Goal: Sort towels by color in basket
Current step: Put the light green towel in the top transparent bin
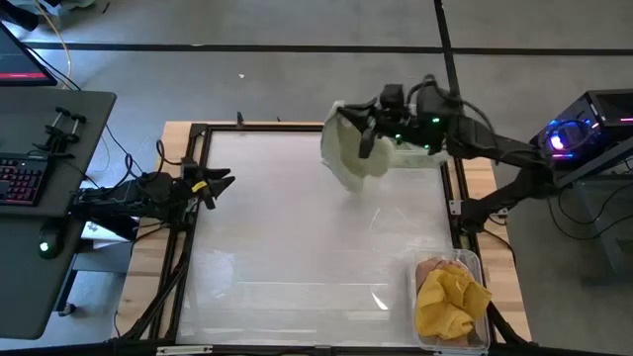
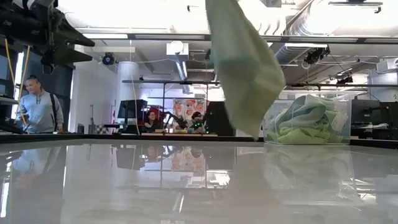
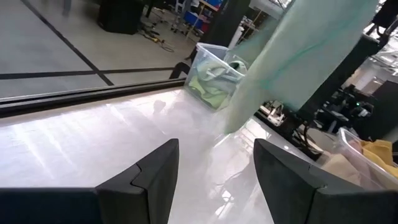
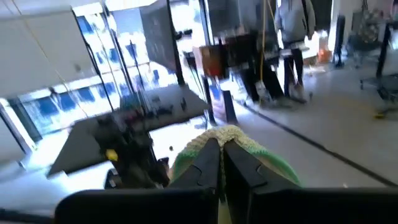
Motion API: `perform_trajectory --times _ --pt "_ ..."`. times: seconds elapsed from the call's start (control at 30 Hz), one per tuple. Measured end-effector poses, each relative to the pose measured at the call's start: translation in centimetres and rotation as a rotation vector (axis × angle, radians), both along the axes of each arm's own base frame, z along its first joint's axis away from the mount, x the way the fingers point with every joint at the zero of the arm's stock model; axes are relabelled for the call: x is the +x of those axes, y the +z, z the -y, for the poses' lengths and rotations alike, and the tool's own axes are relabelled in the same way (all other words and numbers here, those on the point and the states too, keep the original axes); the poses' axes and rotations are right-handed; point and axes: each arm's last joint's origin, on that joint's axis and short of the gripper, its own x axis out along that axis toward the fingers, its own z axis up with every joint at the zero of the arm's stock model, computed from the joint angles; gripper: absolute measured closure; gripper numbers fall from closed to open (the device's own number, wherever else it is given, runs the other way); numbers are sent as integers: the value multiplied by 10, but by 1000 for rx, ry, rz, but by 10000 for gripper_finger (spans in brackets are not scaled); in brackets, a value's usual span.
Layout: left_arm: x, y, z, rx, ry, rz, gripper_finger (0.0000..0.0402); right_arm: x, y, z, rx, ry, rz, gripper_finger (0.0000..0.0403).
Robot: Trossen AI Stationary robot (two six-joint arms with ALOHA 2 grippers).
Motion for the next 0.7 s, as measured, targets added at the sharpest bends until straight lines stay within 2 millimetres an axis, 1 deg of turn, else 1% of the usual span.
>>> perform_trajectory --times 0.07,0.13,0.27,0.33,0.4,0.43,0.57,0.63,0.7 --pt "0 0 0 1 7 1 207 -6 4 -2 -2 3 17 400" --pt "0 0 0 1 8 0 207 -6 4 -2 14 20 13 400" --pt "0 0 0 2 10 1 207 -1 0 -4 76 135 16 400" --pt "0 0 0 2 10 0 207 4 -6 -5 114 196 -12 400" --pt "0 0 0 2 10 0 207 8 -17 -3 159 195 -91 400" --pt "0 0 0 2 10 -1 207 10 -23 -1 183 167 -141 400" --pt "0 0 0 2 10 0 207 15 -54 11 245 -30 -356 400" --pt "0 0 0 2 10 0 207 24 -72 17 257 -92 -462 400" --pt "0 0 0 2 10 0 207 36 -90 22 263 -100 -549 400"
